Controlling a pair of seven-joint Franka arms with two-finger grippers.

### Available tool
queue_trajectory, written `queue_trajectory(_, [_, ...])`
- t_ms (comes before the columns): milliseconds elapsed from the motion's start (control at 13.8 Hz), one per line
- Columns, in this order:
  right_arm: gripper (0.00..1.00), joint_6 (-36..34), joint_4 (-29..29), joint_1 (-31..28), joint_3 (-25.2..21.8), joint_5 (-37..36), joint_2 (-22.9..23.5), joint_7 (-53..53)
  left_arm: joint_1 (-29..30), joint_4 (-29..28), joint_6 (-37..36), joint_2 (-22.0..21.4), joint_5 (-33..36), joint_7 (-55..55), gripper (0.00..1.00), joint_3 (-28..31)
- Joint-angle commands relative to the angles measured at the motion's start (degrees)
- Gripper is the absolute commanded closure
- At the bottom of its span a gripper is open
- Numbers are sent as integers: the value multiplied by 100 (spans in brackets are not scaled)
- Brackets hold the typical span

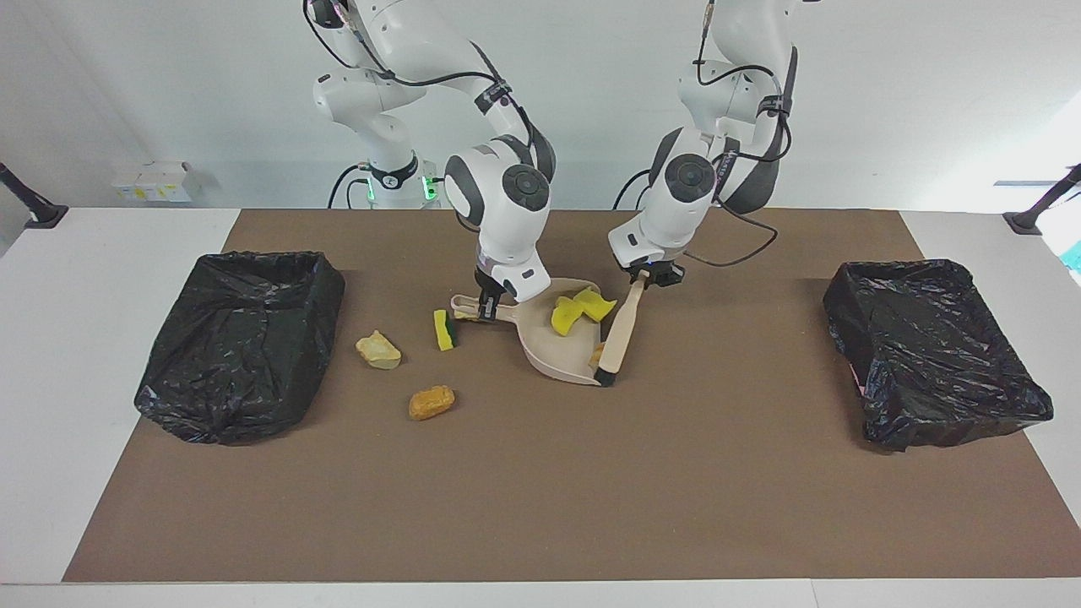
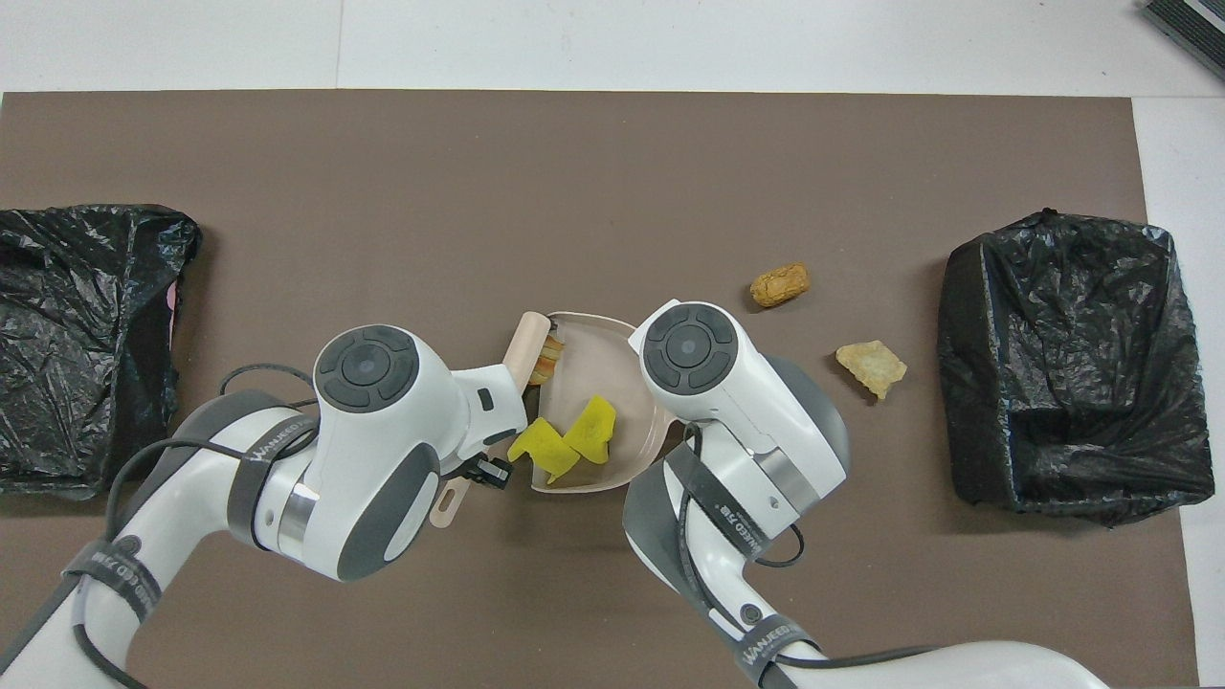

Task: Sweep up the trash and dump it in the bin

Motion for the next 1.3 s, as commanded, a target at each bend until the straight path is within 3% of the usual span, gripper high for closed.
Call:
queue_trajectory(0, [100,-37,-107,-21,24,-176,-32,212,-292,110,-40,-42,-203,-434,100,65])
queue_trajectory(289, [100,-46,-107,-30,24,-176,-32,212,-266,286,-93,-94,-204,-681,100,83])
queue_trajectory(578, [100,-116,-37,-91,24,-176,-111,133,-160,823,13,116,-204,-1366,100,100])
queue_trajectory(1012, [100,-414,103,-565,24,-79,-462,-604,-38,735,-408,-24,-177,-2744,100,136])
queue_trajectory(1228, [100,-722,410,-846,15,52,-551,-1096,-125,333,-585,-296,-160,-3274,100,127])
